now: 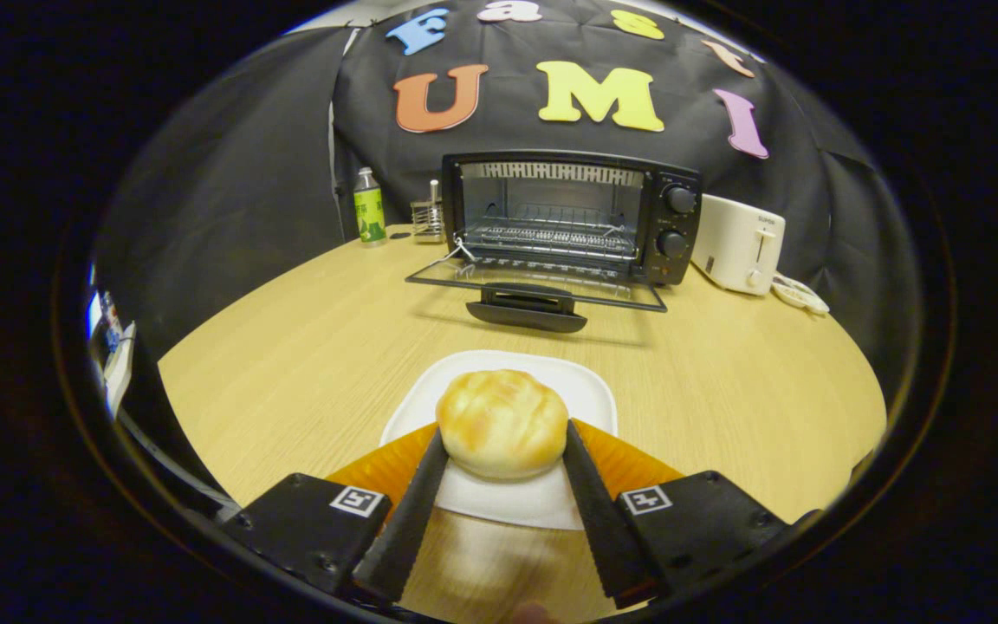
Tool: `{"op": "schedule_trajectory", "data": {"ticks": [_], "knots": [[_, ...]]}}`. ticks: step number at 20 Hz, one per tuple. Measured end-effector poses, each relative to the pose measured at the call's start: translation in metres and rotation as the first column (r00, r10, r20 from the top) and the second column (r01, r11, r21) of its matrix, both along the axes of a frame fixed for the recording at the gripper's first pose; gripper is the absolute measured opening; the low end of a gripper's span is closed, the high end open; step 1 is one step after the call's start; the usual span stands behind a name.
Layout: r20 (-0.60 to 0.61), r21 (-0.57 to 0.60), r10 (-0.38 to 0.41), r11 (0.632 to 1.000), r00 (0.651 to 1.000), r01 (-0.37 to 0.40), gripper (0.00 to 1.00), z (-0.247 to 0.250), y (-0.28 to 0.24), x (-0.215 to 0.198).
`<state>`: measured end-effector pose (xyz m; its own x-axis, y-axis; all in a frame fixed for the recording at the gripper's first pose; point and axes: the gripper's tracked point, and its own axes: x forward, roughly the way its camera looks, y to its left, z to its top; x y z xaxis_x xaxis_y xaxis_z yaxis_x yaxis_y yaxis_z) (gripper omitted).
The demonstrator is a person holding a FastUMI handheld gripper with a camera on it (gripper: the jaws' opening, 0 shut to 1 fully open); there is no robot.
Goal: Open the toaster oven, put the food inside, and close the toaster oven door.
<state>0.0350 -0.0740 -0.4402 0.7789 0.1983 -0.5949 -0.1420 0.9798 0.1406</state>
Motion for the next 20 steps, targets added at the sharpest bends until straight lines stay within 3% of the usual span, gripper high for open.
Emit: {"op": "schedule_trajectory", "data": {"ticks": [6,12,20], "knots": [[0.080,0.122,-0.043,0.992,0.996,0.033,0.69,0.061,-0.008,0.024],[0.163,0.172,-0.093,0.983,0.982,0.064,0.66,0.126,-0.006,0.087],[0.148,0.117,-0.126,0.987,0.981,0.109,0.66,0.131,0.004,0.182]]}}
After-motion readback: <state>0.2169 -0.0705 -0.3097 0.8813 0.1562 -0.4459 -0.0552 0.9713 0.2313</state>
